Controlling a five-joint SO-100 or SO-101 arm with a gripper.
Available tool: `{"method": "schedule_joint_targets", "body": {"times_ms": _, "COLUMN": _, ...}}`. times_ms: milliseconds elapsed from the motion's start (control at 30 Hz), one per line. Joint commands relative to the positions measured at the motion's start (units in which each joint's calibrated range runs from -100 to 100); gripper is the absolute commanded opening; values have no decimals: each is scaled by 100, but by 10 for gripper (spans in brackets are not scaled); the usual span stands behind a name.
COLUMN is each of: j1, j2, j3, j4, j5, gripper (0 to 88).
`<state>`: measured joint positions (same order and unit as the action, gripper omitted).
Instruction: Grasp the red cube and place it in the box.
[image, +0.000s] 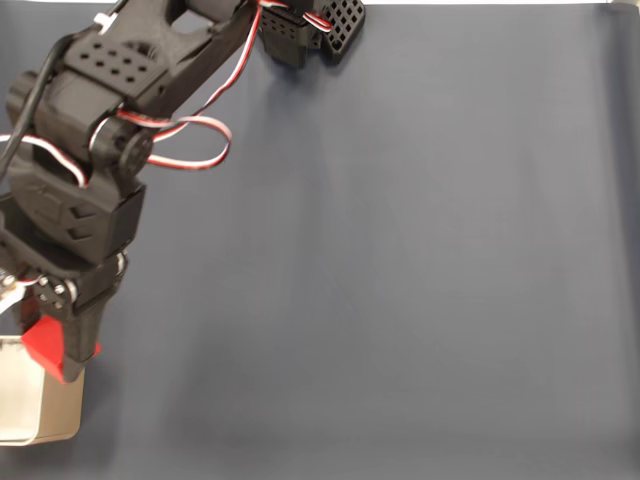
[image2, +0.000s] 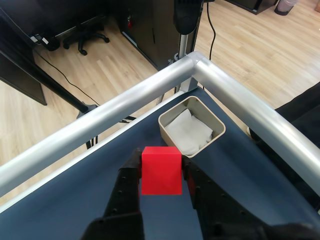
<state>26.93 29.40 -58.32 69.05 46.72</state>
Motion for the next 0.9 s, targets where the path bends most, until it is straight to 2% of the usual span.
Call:
{"method": "schedule_joint_targets", "body": {"times_ms": 0, "j1": 105, "j2": 180, "j3": -719, "j4": -143, "j5": -68, "gripper": 0}}
{"method": "schedule_joint_targets", "body": {"times_ms": 867, "j1": 603, "j2": 1298, "j3": -1239, "j4": -1692, "j5": -127, "gripper": 0}}
